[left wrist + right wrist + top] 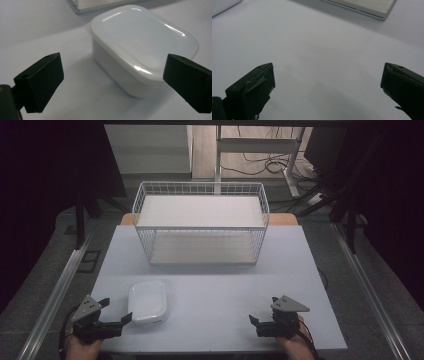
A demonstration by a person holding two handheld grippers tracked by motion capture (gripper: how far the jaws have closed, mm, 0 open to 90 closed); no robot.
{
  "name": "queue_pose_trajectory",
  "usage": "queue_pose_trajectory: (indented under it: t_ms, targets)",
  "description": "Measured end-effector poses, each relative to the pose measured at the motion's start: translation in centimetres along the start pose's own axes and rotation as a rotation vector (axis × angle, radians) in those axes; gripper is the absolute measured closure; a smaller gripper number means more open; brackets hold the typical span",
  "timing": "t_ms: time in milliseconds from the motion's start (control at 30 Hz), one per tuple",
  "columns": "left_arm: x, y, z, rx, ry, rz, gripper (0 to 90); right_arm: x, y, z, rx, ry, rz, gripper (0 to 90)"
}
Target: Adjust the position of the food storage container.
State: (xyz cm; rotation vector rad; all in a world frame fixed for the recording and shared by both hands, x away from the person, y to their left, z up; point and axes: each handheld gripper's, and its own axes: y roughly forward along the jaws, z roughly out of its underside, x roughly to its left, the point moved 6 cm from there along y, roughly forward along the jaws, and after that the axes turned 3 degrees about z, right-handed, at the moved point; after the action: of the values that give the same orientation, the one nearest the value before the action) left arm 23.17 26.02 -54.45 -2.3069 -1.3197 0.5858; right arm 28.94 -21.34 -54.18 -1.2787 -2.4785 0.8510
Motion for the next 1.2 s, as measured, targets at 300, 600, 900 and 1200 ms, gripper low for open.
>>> queue_pose_trajectory:
  t_ms: [300,600,900,1200]
  targets:
    - [3.6,-1.0,1.0,0.018,-0.125,-0.085,16.4,0.0,0.0,0.0,0.01,0.016,0.005,0.0]
    - [3.3,0.3,2.1,0.151,-0.138,-0.052,70.9,-0.1,-0.1,-0.1,0.009,0.032,-0.008,0.0]
    - [0.1,2.1,1.9,0.223,-0.052,0.091,90.0,0.2,-0.1,-0.1,0.016,0.027,-0.022,0.0]
    - [-2.3,3.5,1.6,0.244,-0.003,0.149,90.0,0.3,-0.1,-0.1,0.023,0.031,-0.028,0.0]
